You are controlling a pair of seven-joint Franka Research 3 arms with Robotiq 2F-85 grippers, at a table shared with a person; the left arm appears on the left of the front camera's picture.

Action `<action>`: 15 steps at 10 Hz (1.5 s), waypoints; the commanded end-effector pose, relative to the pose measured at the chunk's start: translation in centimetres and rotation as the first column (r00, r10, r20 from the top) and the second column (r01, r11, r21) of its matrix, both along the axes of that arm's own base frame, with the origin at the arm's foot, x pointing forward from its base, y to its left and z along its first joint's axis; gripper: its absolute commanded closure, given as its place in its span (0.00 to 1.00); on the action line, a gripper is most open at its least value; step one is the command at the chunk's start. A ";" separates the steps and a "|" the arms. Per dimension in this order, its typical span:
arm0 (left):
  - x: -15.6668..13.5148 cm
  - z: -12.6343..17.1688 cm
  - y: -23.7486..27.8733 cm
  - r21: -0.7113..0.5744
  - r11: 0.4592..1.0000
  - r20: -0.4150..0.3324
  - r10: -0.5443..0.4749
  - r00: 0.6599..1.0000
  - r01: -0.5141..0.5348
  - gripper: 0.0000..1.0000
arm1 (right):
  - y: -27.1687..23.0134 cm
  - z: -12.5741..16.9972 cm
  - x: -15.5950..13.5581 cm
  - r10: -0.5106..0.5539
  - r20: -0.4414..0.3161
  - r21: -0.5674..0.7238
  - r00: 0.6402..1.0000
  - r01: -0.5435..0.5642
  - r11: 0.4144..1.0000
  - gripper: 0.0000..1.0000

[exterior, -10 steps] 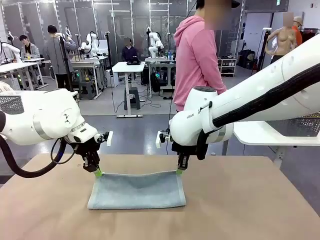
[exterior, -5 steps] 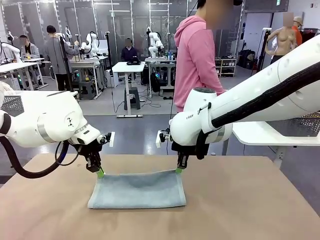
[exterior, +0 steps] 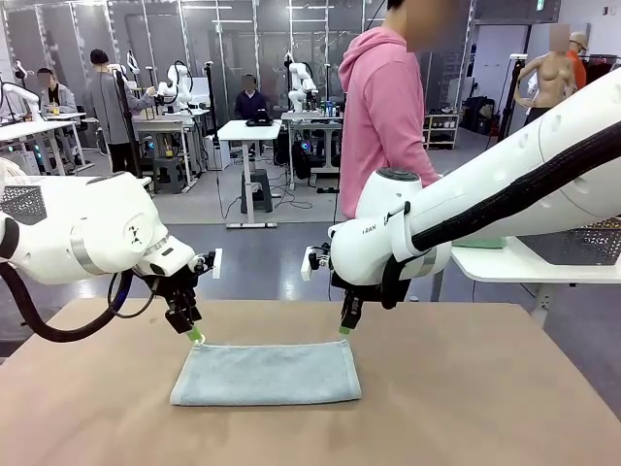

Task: Fold the towels and place them in the basket.
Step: When a person lays out a Towel with hook on the table, fold it in half twice.

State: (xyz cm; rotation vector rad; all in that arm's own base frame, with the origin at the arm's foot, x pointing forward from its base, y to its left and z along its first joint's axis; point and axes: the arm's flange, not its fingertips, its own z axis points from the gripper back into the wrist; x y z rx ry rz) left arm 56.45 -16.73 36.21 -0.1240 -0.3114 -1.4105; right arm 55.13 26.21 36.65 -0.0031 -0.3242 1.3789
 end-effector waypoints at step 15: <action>-11.3 14.8 1.1 0.076 0.955 -0.109 0.295 0.949 -0.288 0.00 | 1.5 1.0 -7.3 -0.732 -0.011 -0.059 0.681 0.730 0.681 0.00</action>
